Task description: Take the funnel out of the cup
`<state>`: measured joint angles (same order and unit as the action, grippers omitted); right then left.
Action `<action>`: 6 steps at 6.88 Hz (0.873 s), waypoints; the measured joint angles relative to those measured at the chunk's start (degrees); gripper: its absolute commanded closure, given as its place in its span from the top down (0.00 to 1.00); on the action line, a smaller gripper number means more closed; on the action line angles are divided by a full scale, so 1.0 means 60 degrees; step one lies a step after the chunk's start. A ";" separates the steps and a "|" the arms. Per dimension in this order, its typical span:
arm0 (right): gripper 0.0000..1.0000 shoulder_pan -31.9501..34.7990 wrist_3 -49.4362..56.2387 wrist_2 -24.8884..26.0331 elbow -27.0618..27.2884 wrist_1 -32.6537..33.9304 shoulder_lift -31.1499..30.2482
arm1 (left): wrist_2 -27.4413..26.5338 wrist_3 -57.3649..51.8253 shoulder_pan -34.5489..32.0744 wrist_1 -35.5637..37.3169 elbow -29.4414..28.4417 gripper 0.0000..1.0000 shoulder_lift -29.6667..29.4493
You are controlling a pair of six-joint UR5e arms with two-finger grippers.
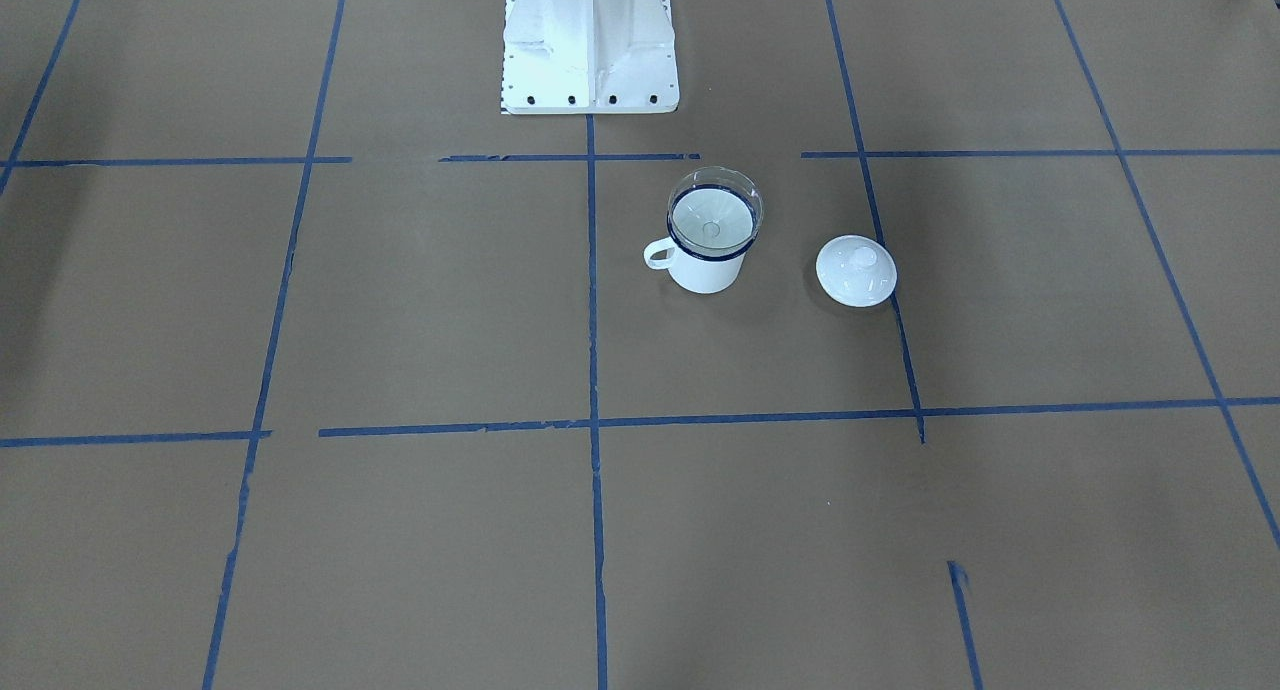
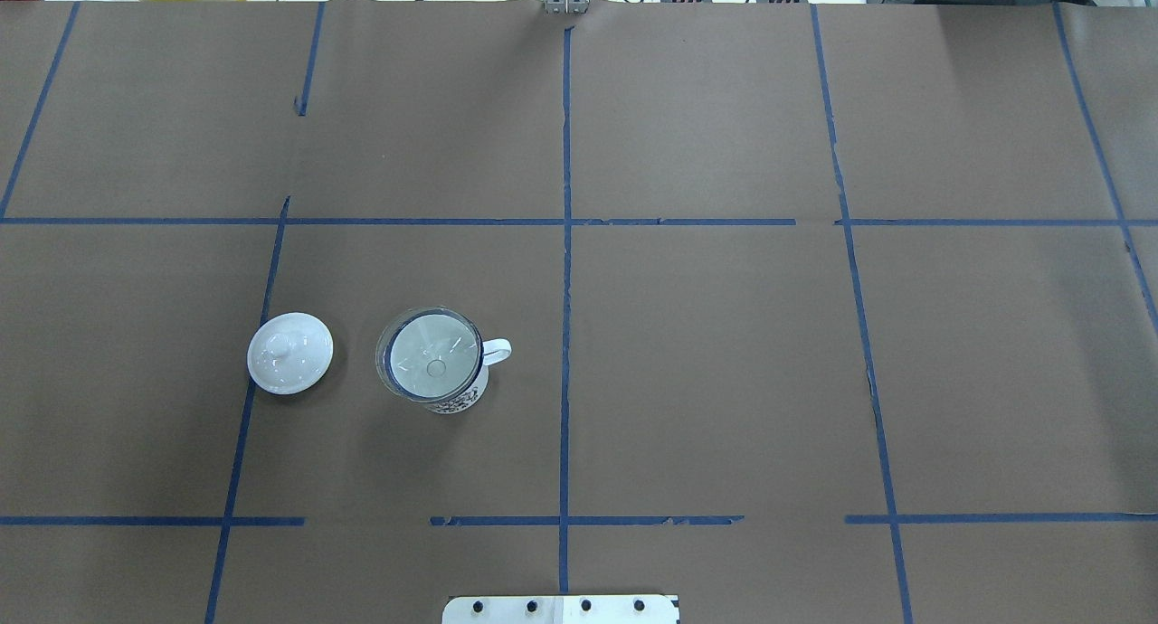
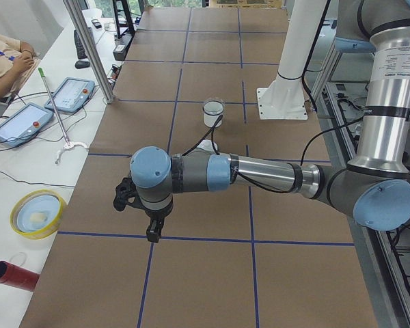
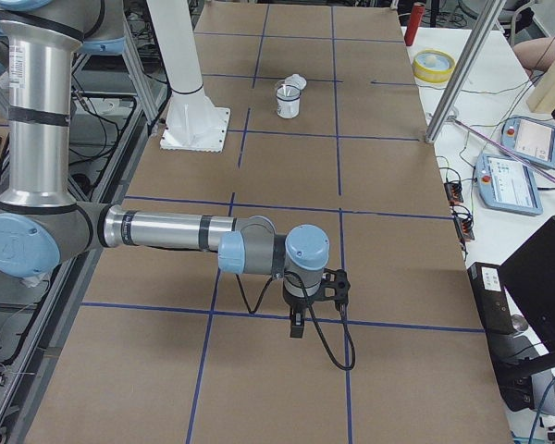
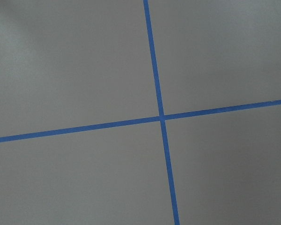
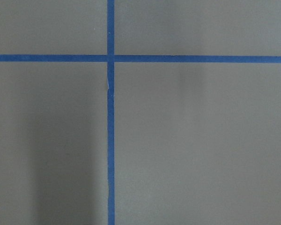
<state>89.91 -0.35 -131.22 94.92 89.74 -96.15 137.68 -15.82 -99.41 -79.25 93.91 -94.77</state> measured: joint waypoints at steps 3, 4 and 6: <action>1.00 0.0000 0.0000 0.0000 -0.0003 0.0000 0.0000 | -0.0031 -0.0006 0.0010 -0.0008 -0.0251 1.00 -0.0321; 1.00 0.0000 0.0000 0.0000 -0.0003 0.0000 0.0000 | -0.0062 -0.0019 0.0006 -0.0009 -0.0205 1.00 -0.0332; 1.00 0.0000 0.0000 0.0000 -0.0001 0.0000 0.0000 | -0.0090 -0.0037 0.0006 -0.0018 -0.0232 1.00 -0.0276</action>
<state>89.91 -0.35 -131.22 94.91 89.74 -96.15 137.14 -16.04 -99.37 -79.35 92.52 -96.43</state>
